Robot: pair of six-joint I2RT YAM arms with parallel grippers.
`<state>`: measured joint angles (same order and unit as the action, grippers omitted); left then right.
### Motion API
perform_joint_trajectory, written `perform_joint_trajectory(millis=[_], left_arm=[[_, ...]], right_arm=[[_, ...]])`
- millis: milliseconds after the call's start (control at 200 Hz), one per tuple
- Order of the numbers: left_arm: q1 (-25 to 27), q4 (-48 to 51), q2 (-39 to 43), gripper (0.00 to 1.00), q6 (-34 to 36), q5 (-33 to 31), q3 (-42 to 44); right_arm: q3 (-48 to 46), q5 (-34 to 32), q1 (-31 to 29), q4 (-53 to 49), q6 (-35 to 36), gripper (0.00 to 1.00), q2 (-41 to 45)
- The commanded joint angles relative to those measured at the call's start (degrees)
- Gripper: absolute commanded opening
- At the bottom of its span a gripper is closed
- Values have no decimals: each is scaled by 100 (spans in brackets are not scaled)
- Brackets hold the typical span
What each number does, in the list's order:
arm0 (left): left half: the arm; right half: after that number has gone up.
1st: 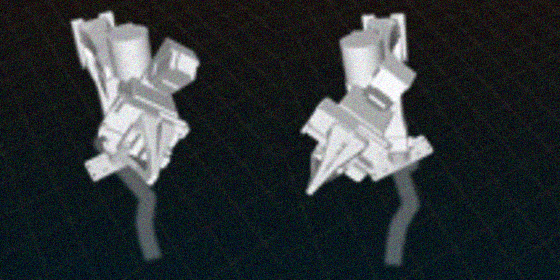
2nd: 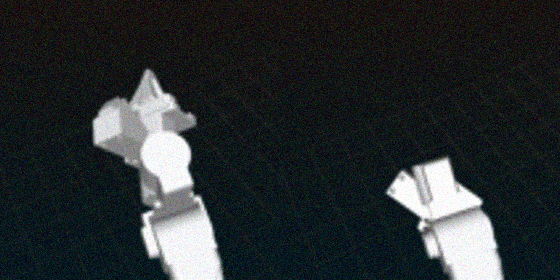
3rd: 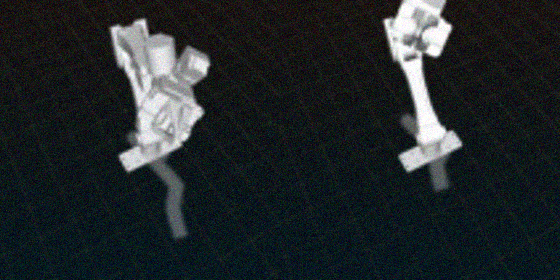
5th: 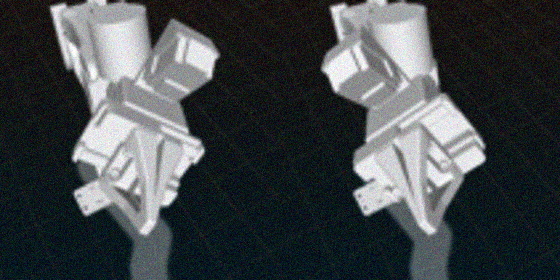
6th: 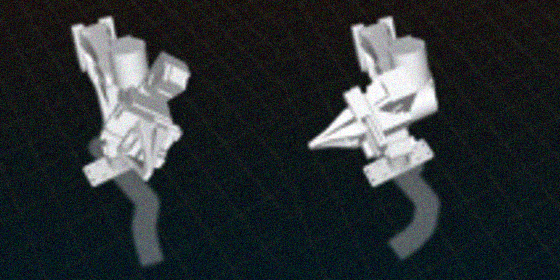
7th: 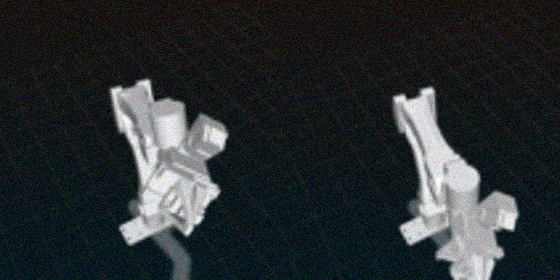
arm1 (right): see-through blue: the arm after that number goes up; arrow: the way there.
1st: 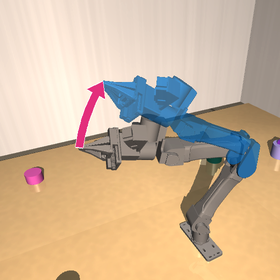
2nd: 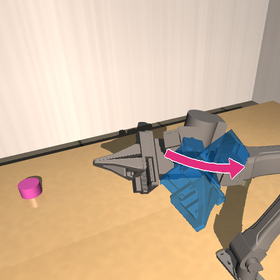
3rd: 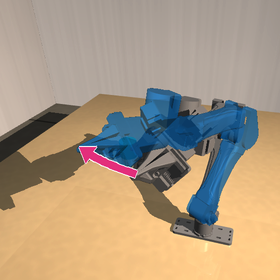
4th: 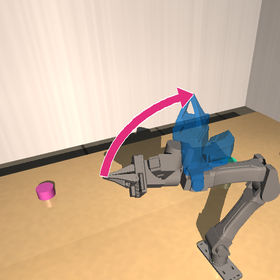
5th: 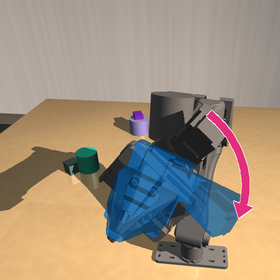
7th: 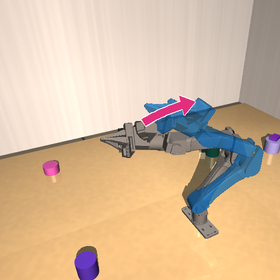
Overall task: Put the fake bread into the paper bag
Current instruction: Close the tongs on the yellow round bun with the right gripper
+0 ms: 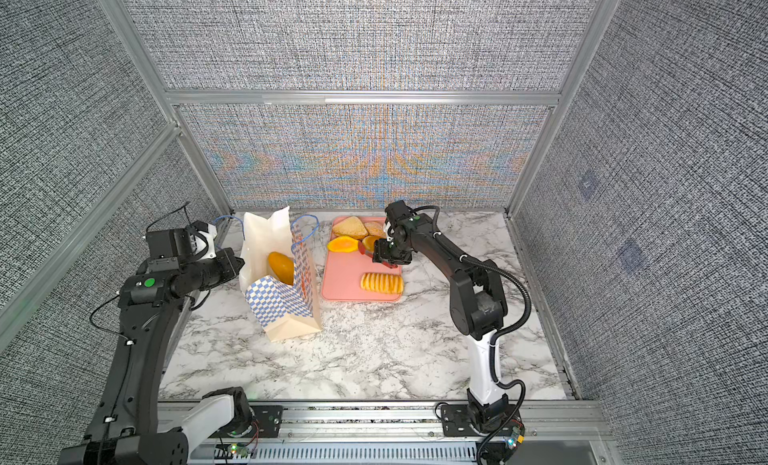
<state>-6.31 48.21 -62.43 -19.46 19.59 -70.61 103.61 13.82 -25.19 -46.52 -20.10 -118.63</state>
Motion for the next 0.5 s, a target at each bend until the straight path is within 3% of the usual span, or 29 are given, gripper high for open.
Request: perform_joint_trajectory(millis=[0,495], left_arm=[[-7,-47,-11,0,43,0,3],[-2,-4,21,0,30,-16,-30]], right_arm=[[54,83,6,9,67,69,-26],[196,230,53,72,85,59,-155]])
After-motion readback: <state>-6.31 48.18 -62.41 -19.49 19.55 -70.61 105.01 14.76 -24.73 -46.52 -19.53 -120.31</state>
